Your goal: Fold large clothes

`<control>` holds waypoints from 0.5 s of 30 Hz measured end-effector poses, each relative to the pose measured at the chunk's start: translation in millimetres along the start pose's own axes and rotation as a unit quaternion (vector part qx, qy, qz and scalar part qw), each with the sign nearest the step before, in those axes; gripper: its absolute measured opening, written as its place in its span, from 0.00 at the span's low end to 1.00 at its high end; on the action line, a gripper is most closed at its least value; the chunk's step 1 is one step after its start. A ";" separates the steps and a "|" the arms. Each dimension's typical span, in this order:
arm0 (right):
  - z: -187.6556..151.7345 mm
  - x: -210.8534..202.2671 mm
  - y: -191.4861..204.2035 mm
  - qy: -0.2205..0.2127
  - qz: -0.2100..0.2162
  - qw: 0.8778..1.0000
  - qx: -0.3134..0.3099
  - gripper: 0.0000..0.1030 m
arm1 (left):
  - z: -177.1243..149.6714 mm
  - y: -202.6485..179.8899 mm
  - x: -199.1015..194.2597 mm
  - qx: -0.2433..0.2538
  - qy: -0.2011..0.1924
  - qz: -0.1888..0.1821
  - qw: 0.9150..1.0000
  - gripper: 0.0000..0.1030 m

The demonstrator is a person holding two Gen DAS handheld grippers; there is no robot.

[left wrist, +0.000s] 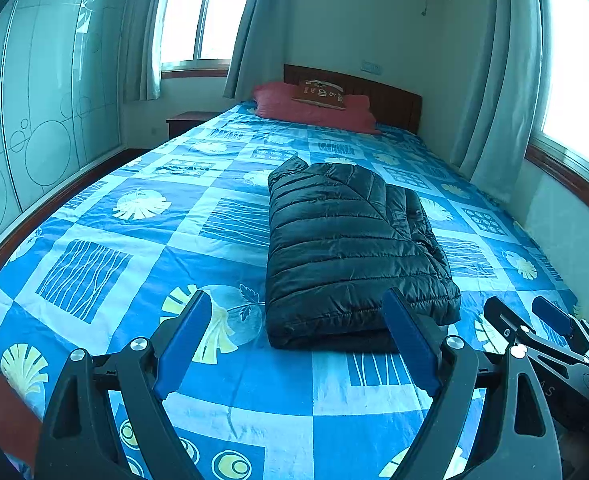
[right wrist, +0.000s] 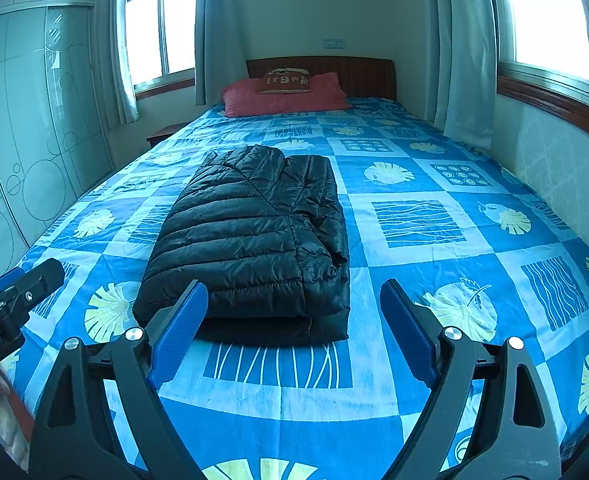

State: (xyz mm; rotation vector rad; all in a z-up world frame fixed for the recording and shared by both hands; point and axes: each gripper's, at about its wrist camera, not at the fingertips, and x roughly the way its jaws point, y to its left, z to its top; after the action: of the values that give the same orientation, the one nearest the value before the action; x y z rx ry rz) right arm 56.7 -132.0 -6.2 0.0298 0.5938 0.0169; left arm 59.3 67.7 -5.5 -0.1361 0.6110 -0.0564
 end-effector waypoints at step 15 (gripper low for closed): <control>-0.1 0.2 0.1 0.000 0.000 1.000 0.000 0.85 | 0.8 -2.9 -0.2 0.010 0.003 0.015 1.000 0.83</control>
State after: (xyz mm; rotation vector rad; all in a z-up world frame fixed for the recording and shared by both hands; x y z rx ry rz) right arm 56.8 -131.9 -6.4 0.0303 0.5936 0.0172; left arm 59.5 64.9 -4.3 -0.1064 0.6172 -0.0337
